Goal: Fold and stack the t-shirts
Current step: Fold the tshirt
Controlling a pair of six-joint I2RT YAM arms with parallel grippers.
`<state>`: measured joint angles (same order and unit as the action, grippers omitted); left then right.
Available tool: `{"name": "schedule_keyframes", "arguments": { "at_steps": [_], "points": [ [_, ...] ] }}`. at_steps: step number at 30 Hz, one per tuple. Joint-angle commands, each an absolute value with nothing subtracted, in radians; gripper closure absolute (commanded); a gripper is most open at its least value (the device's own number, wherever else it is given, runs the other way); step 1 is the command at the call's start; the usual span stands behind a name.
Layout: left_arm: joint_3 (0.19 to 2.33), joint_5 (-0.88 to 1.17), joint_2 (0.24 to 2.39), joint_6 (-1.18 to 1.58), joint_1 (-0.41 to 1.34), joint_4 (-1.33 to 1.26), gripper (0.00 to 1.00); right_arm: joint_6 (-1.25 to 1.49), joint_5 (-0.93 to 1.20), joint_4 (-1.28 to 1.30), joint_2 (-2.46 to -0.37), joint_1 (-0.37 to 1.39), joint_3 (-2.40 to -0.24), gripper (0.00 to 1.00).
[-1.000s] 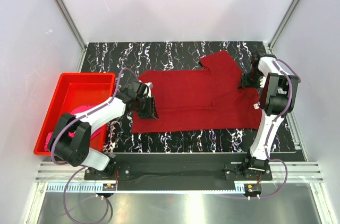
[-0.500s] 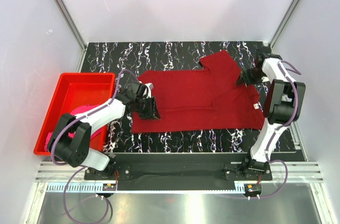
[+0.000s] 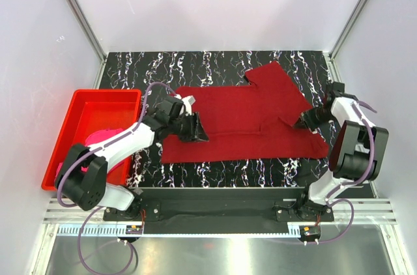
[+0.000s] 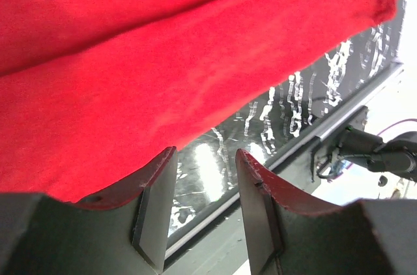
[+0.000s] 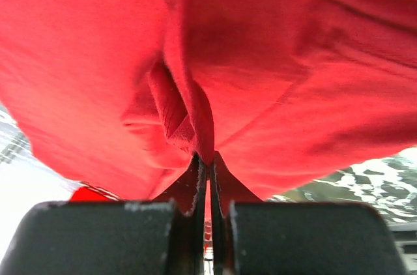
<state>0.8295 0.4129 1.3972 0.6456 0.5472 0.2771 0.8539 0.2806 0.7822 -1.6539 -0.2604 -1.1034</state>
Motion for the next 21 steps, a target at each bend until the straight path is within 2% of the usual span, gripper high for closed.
{"name": "schedule_keyframes", "arguments": {
  "at_steps": [1,8,16,17,21],
  "points": [
    [0.861,0.44,1.381,0.676,0.569,0.222,0.54,0.746,0.31,0.779,-1.565,-0.288,-1.057,1.0],
    [0.88,0.434,1.397,0.67,0.589,0.242,0.54,0.66,0.308,0.795,-1.491,-0.347,-0.916,1.0],
    [0.914,0.425,1.408,0.614,0.635,0.241,0.53,0.606,0.265,0.83,-1.509,-0.393,-0.853,1.0],
    [0.923,0.422,1.408,0.604,0.646,0.233,0.47,0.597,0.262,0.831,-1.512,-0.402,-0.856,1.0],
    [0.989,0.356,1.427,0.52,0.744,0.192,0.36,0.557,0.212,0.86,-1.513,-0.42,-0.885,1.0]
  ]
}}
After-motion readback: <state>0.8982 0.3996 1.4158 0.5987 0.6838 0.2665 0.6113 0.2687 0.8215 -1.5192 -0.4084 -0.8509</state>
